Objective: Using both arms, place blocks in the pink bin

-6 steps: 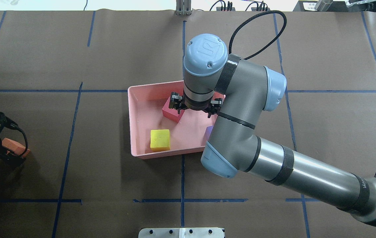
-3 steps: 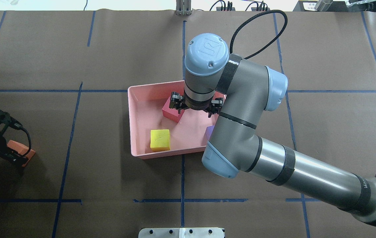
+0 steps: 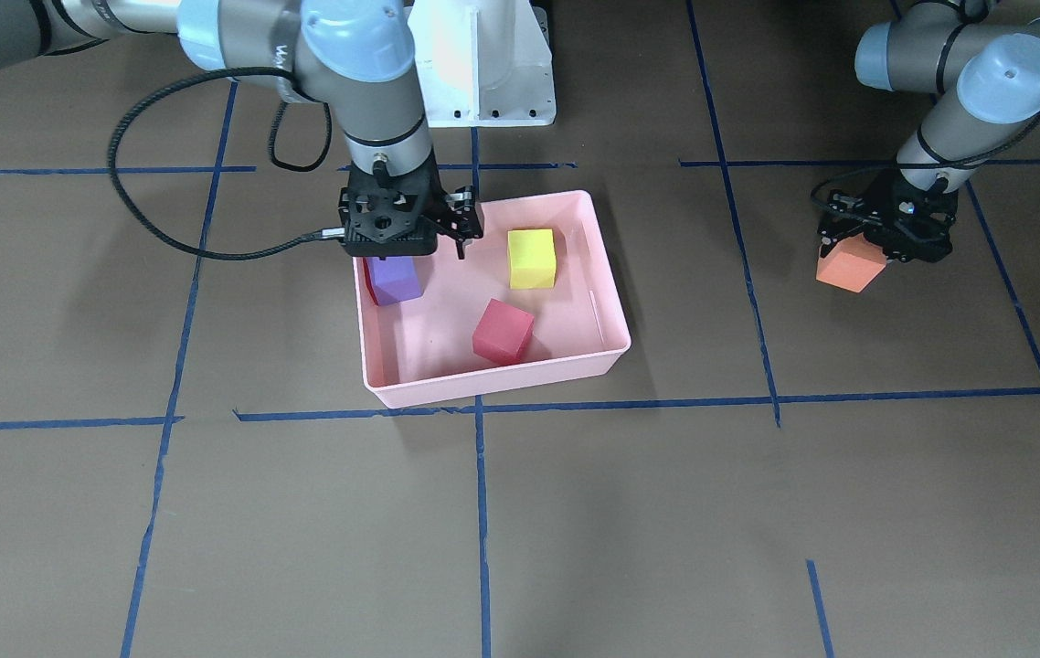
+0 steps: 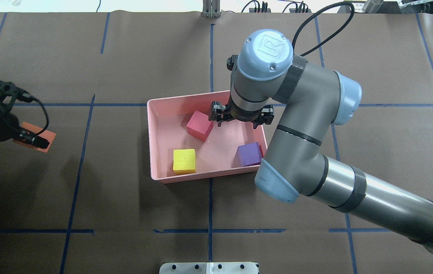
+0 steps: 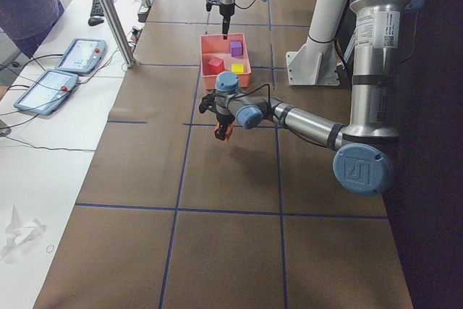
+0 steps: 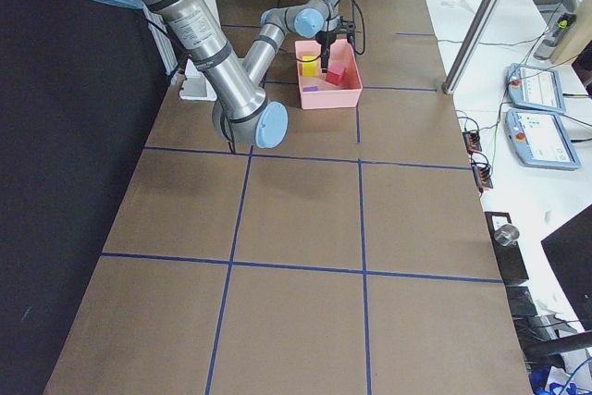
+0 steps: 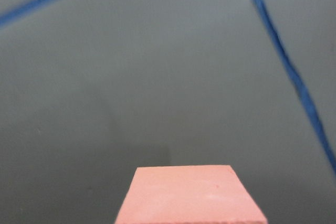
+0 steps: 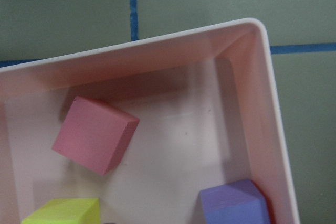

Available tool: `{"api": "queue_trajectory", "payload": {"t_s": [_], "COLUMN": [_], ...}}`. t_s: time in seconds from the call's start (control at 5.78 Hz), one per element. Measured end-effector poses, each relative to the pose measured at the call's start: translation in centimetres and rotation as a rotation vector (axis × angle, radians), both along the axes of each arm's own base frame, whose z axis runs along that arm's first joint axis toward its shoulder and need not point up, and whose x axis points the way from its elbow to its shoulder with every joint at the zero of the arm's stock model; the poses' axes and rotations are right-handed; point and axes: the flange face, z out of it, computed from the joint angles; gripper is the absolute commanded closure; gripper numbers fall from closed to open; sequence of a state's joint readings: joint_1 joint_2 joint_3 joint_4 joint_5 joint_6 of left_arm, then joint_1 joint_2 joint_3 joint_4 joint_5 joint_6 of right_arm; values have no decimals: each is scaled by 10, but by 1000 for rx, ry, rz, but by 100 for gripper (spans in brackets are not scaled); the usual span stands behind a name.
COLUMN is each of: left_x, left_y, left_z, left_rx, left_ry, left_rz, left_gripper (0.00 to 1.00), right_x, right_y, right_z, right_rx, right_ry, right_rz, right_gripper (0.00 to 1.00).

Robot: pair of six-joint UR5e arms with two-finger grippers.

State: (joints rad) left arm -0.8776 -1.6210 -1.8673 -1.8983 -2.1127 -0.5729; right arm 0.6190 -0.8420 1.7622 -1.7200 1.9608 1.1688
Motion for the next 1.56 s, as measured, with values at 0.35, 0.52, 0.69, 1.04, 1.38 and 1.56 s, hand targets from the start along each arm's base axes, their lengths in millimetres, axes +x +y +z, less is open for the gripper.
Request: {"api": "queue_trajectory", "payload": {"t_s": [0.35,0.52,0.69,1.04,1.38,1.56], "left_x": [42,75,120,199,203,179], "left_y": [-45,-48,-39,-22,-20,-26], "left_z": [-118,-179,-230,-292,-290,-267], "left_rx": [-132,-205,-270,-343,-311,-249], "left_ry": [26,40,51,55,40,20], "left_rz": [-122,-160,-183,-238,-232,-193], "left_gripper": [56,56,55,0,0,0], "right_x": [50,76,103,150,169,182], "right_y": [-24,-39,-48,-50,-50,-49], "right_z": [33,52,72,109,124,135], "right_rx": [67,97,131,186,201,212], "right_ry": [11,18,23,37,41,51], "right_rz": [-64,-104,-143,-203,-222,-233], "right_gripper": [0,0,0,0,0,0]}}
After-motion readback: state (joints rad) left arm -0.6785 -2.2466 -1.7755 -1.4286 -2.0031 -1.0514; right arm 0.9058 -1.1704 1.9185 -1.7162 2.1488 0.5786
